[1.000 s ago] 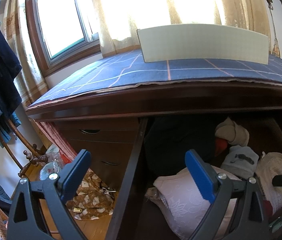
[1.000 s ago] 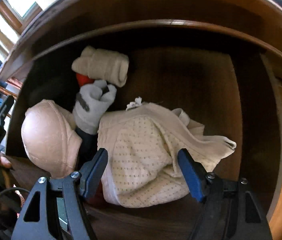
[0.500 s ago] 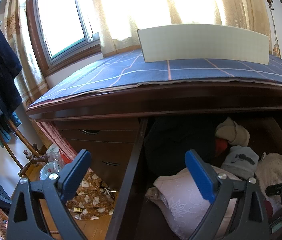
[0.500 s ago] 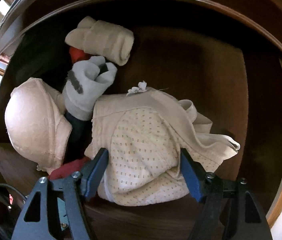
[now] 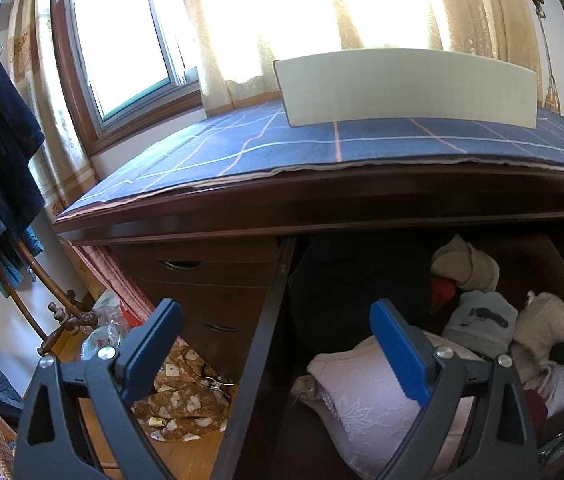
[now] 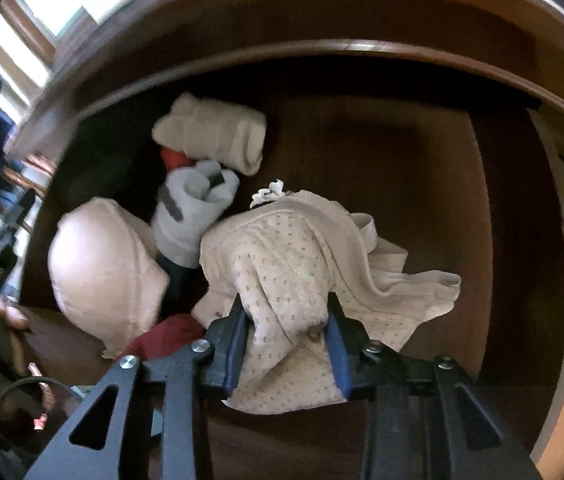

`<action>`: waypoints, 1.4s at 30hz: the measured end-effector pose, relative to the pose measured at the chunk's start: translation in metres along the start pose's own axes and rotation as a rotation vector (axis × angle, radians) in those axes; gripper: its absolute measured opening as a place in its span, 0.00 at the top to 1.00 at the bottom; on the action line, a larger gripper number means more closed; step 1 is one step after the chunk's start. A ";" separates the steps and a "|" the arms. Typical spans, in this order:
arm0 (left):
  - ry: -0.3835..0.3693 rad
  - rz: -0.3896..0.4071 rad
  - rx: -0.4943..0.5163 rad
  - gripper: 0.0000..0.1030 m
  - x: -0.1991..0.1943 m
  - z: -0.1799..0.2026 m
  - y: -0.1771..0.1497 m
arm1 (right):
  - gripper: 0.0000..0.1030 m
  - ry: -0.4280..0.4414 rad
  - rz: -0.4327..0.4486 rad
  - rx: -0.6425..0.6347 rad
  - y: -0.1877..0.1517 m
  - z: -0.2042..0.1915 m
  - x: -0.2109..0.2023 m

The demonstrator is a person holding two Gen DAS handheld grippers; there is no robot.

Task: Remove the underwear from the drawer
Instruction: 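Close the right gripper on the cream dotted garment and lift, then carry the cream dotted garment with the right gripper over the box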

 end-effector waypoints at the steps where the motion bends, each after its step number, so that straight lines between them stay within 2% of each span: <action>1: 0.000 0.000 -0.001 0.06 -0.001 0.000 -0.001 | 0.64 0.010 0.026 0.012 -0.002 0.001 -0.008; 6: 0.001 0.001 0.000 0.06 -0.001 0.000 -0.001 | 0.64 -0.002 0.157 0.013 0.005 -0.002 -0.046; 9: 0.001 0.001 0.000 0.06 0.000 0.000 -0.001 | 0.64 -0.064 0.205 -0.049 0.016 -0.003 -0.058; 11: 0.000 0.001 -0.001 0.06 0.000 0.000 -0.001 | 0.64 -0.067 0.220 -0.069 0.022 -0.009 -0.065; 15: 0.000 0.001 0.000 0.06 0.000 0.000 -0.001 | 0.64 -0.057 0.217 -0.080 0.031 0.009 -0.070; 23: -0.002 0.000 -0.004 0.06 0.000 0.000 -0.003 | 0.64 -0.073 0.322 -0.122 0.040 0.009 -0.119; 33: -0.004 -0.001 -0.005 0.06 0.001 0.000 -0.005 | 0.64 -0.050 0.407 -0.132 0.059 -0.001 -0.156; 37: -0.005 0.001 -0.007 0.06 0.000 0.000 -0.005 | 0.64 -0.022 0.461 -0.117 0.074 -0.001 -0.179; 42: -0.006 -0.001 -0.007 0.06 0.000 -0.001 -0.005 | 0.64 -0.031 0.530 -0.132 0.100 -0.001 -0.209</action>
Point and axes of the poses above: each gripper's, at about its wrist camera, not at the fingertips, and x roughly the way its jaws point, z to its right, y to its top, the point moved 10 cm from there along x, roughly the way its jaws point, and after that the axes turned 11 degrees about -x, right-handed, at the moved point
